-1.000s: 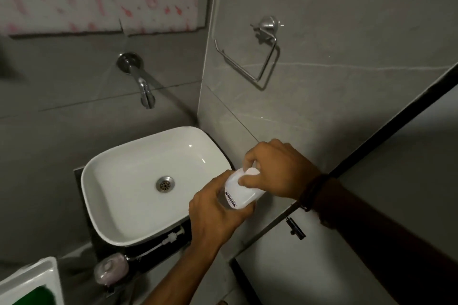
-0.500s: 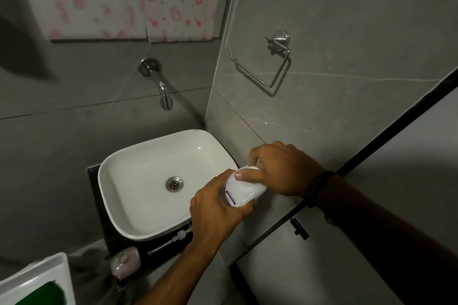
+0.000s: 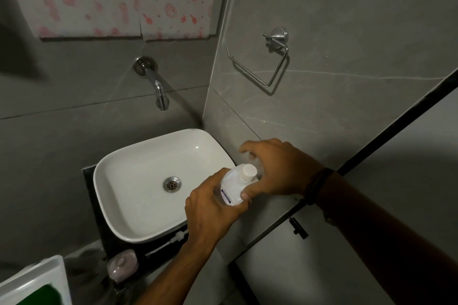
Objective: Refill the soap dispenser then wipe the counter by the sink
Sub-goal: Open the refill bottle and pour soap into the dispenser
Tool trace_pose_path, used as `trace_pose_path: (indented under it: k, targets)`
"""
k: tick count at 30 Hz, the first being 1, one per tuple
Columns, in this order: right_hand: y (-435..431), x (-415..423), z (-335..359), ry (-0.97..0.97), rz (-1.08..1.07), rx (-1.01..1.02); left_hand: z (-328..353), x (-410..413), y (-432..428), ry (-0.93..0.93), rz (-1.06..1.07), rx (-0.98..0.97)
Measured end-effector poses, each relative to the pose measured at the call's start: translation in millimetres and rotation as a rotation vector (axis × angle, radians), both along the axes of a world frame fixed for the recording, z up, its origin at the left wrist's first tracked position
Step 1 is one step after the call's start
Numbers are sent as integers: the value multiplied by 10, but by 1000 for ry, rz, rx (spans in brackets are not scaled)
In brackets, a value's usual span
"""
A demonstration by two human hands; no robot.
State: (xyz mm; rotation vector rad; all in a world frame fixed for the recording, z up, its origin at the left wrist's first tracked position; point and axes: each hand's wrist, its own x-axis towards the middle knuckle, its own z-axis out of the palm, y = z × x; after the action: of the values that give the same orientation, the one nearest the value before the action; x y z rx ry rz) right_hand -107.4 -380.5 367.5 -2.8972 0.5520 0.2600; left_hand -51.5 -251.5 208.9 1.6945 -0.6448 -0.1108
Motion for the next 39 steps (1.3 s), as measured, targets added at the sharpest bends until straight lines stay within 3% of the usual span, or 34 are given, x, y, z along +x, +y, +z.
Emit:
trace_pose_path:
  k: [2,5,7,10,12,15,20,23,32,39]
  targets:
    - [-31,23,-82,-4,-35,-76,-44,-4,-31,30,10,-16]
    - [-108,19,-127,-166,104,37,-21,-11,-80,143,-24,-69]
    - [-180,-35,-141,-313,122,151,-106,39,-31,102,-59,-14]
    - [-348,-199,-379,-546,-127,277,-230,78,153,107,-74,4]
    - [-446,-280,-794,-603,-295,284,-323,40,244,117,-59,1]
    - [-440,-312,-1641,-469,-521,505,-579,-64,410,174,-80,7]
    - [-357,-95,-2903,-291,-670,572,-1055,-222,612,146,-50,50]
    - [-306,61,-3351,-306,-804,652,-1296,-271,643,100,-31,83]
    - [-264,212,-3774,-363,-807,685,-2033,-280,841,279,-8,197]
    - [-188,86,-3739,-405,-770,728,-1827,-232,882,272,-6,122]
